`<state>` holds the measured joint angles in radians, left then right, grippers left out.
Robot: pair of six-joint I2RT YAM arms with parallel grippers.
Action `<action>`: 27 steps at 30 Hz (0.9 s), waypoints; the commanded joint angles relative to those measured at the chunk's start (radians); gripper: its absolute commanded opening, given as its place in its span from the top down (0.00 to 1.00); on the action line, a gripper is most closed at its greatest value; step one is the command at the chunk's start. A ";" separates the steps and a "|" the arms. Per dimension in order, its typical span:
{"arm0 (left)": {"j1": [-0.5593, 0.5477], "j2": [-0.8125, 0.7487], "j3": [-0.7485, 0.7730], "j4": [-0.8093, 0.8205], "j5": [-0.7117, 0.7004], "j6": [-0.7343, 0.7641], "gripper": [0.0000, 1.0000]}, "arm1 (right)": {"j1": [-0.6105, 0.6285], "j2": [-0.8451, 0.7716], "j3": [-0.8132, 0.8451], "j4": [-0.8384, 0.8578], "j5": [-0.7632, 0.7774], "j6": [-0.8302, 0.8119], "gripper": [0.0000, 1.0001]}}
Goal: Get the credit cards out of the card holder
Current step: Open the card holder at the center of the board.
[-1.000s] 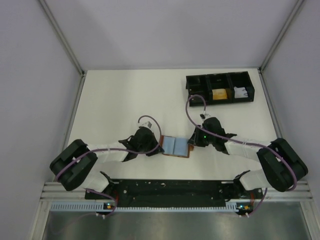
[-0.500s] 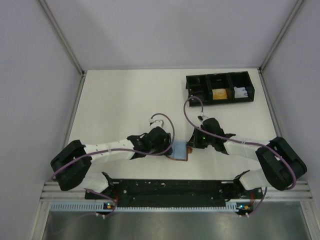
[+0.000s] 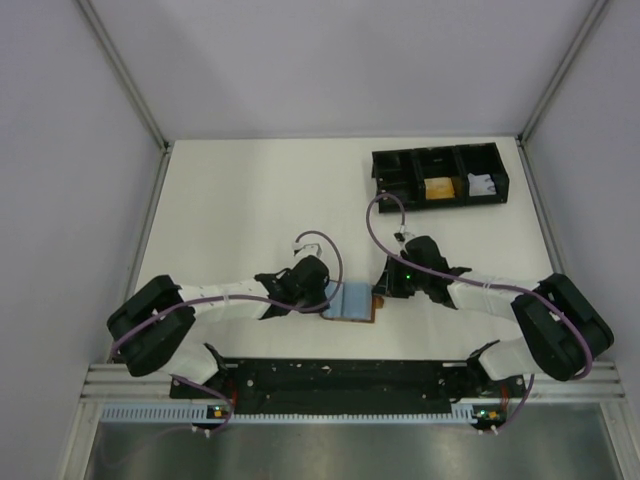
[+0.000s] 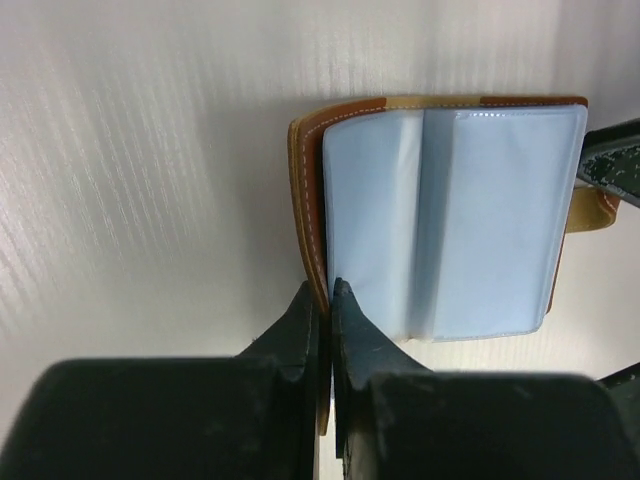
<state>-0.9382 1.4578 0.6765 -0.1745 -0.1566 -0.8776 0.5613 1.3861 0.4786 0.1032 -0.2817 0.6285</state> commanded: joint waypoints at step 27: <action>0.053 -0.022 -0.080 0.113 0.072 -0.054 1.00 | 0.011 -0.302 0.103 -0.202 -0.102 0.014 0.60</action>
<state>-0.8799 1.4406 0.5911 -0.0273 -0.0532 -0.9360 0.5629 1.0840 0.6281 -0.1680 -0.2832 0.5728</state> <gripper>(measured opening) 0.028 0.404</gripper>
